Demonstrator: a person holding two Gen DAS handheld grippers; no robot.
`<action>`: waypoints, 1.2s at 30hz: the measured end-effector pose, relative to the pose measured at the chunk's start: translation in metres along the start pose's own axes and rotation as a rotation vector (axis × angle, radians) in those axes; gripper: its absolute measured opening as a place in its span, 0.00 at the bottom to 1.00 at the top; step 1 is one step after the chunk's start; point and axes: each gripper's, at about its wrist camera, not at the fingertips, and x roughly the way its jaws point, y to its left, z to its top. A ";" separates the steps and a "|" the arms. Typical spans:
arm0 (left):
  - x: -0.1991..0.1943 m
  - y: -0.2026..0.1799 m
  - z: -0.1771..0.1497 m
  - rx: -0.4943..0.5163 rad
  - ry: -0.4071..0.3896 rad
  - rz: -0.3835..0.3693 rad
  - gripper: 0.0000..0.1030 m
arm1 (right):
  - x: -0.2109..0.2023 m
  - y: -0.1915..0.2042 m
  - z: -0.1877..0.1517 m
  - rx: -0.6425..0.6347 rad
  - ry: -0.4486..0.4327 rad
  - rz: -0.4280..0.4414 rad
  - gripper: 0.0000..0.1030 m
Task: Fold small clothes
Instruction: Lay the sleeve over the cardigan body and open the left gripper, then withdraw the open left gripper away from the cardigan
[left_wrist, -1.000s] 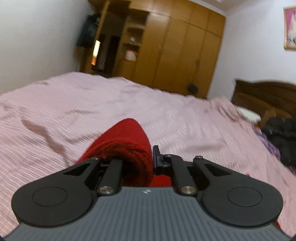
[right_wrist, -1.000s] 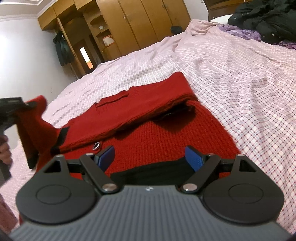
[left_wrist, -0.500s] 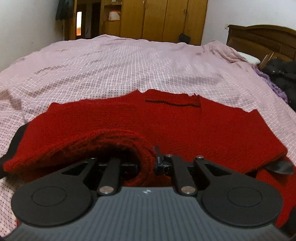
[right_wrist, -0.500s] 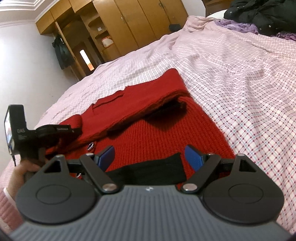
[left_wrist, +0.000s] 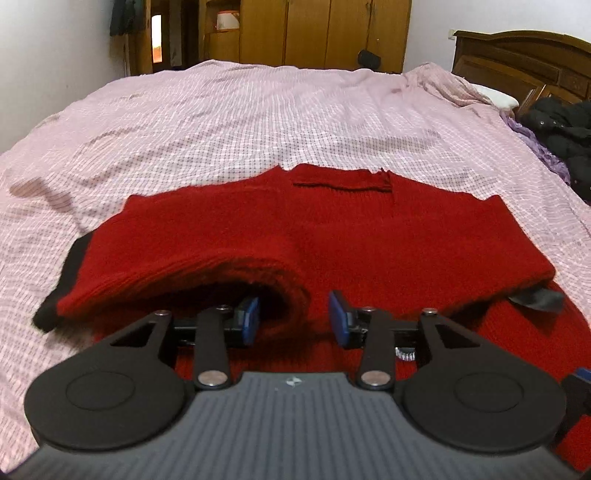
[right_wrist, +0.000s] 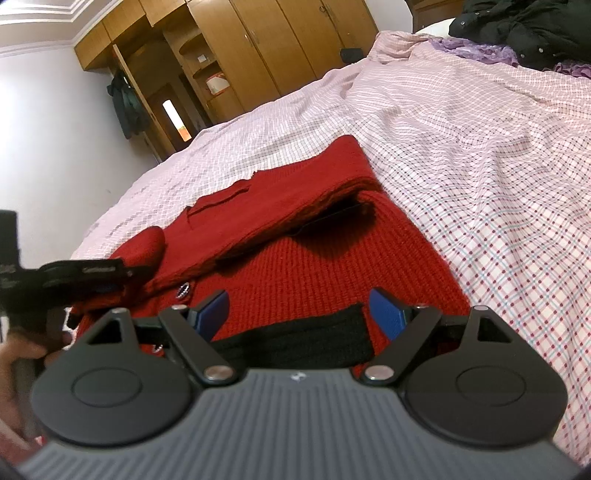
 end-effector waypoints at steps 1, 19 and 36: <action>-0.004 0.002 -0.001 -0.006 0.009 -0.001 0.46 | 0.000 0.001 0.000 0.001 0.000 0.000 0.82; -0.048 0.055 -0.029 -0.114 0.114 0.069 0.49 | -0.007 0.017 -0.001 -0.020 0.003 0.016 0.82; -0.089 0.095 -0.040 -0.145 0.108 0.137 0.49 | 0.000 0.057 0.001 -0.136 0.034 0.064 0.82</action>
